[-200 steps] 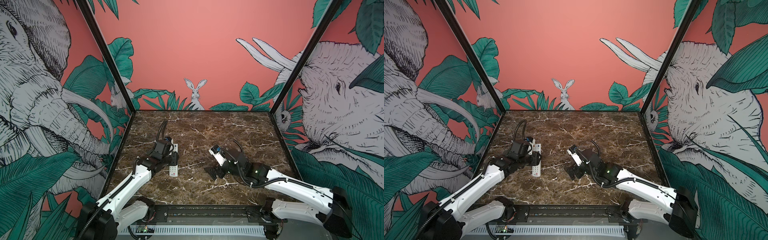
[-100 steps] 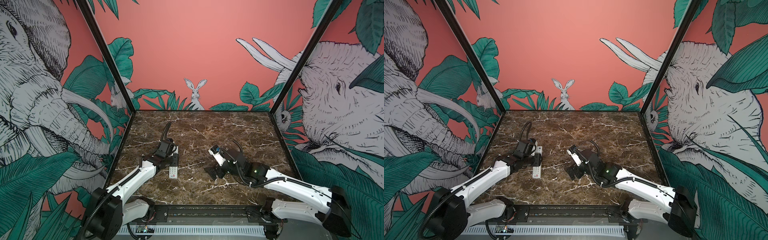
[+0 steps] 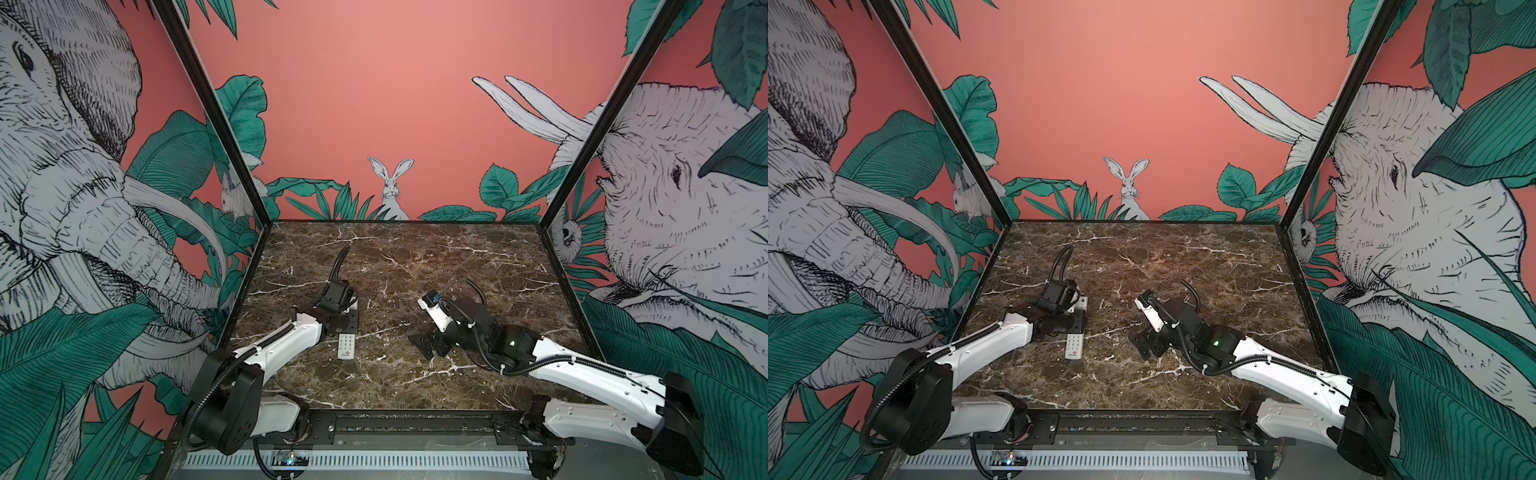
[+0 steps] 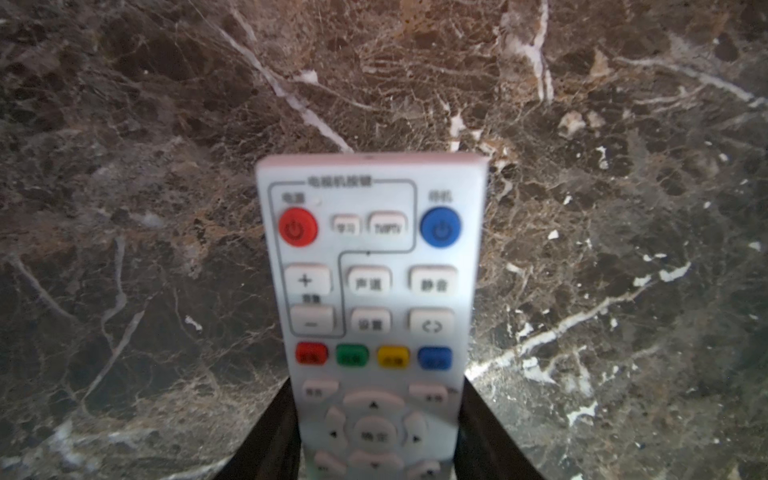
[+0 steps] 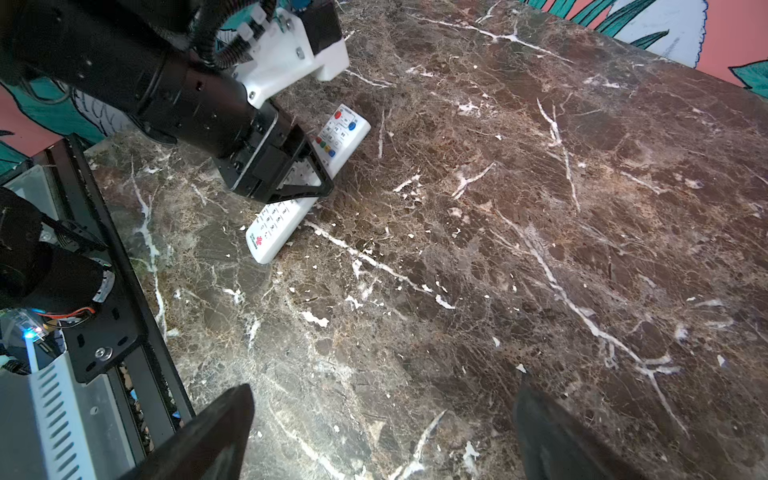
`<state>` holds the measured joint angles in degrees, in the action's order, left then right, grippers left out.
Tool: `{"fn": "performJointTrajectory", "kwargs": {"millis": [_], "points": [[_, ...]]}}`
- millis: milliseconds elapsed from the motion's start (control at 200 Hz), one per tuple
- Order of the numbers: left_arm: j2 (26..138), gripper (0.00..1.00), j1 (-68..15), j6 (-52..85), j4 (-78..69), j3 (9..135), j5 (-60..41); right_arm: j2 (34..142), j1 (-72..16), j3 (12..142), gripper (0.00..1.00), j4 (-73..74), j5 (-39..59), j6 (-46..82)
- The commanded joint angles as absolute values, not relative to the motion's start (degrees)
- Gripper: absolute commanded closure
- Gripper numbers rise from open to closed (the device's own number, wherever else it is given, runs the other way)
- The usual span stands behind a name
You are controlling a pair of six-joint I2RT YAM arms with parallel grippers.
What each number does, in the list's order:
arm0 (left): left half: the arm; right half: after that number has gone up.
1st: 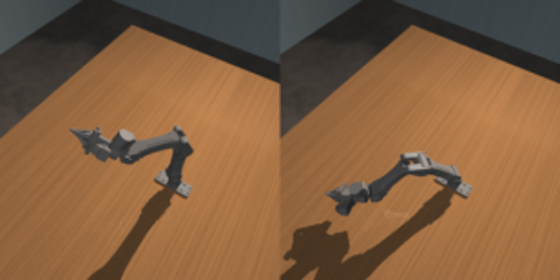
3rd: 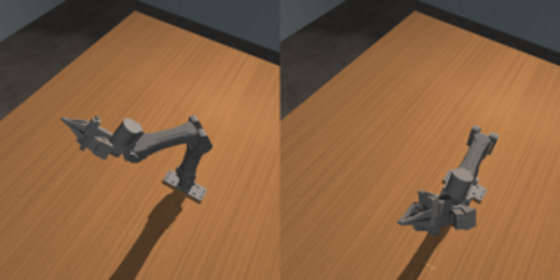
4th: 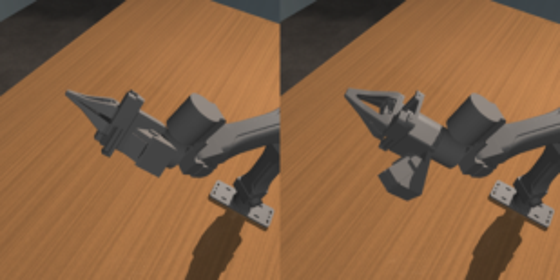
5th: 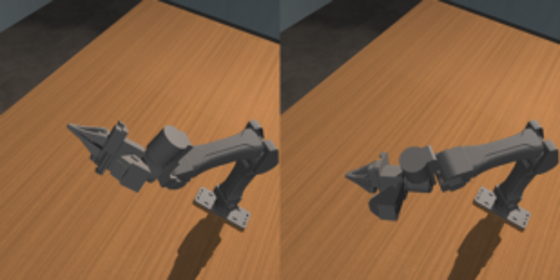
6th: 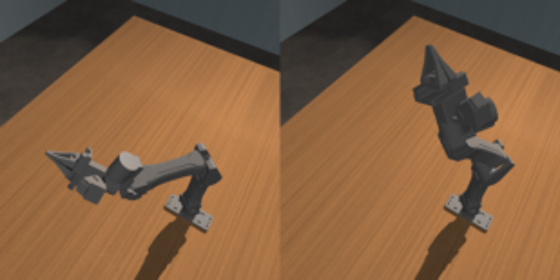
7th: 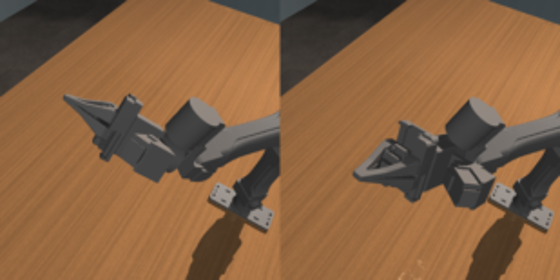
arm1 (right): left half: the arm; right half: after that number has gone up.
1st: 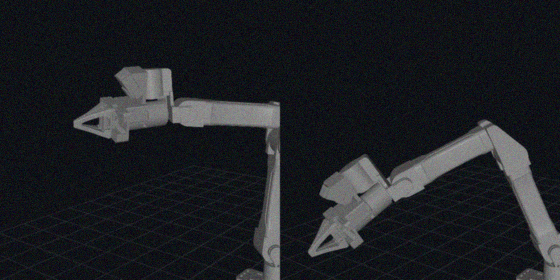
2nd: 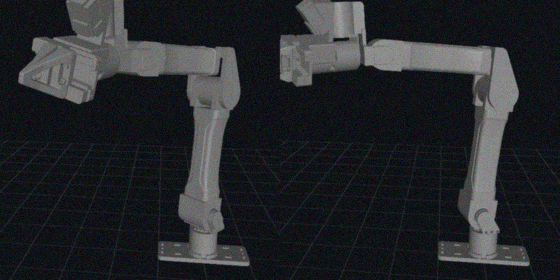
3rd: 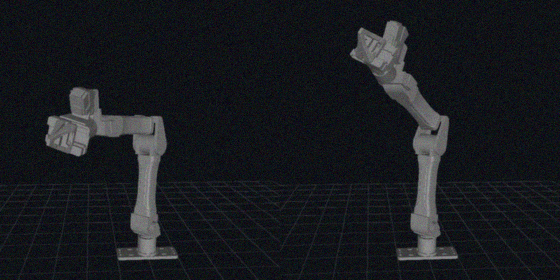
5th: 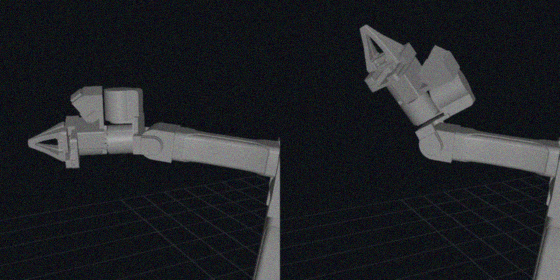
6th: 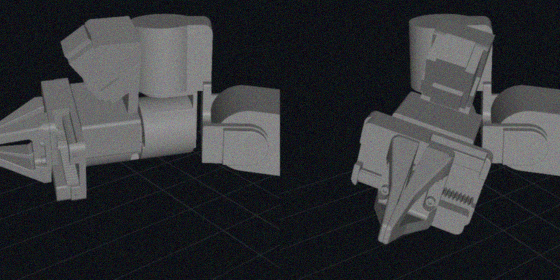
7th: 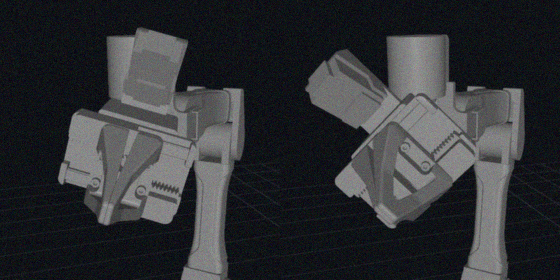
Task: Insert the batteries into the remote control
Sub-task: 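Lower the remote flat onto the table with the left gripper and release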
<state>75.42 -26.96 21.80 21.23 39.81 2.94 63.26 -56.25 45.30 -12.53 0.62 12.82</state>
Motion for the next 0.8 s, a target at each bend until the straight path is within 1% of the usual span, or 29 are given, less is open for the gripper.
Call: {"fn": "performJointTrajectory", "kwargs": {"millis": [0, 795], "points": [[76.14, 0.83, -26.98, 21.66, 19.89, 40.17, 4.44, 62.11, -56.06, 44.21, 0.00, -10.60, -0.11, 13.44], [83.73, 0.81, -26.89, 23.64, 16.22, 40.43, 6.53, 61.44, -55.82, 42.36, 0.01, -9.18, -0.19, 14.49]]}}
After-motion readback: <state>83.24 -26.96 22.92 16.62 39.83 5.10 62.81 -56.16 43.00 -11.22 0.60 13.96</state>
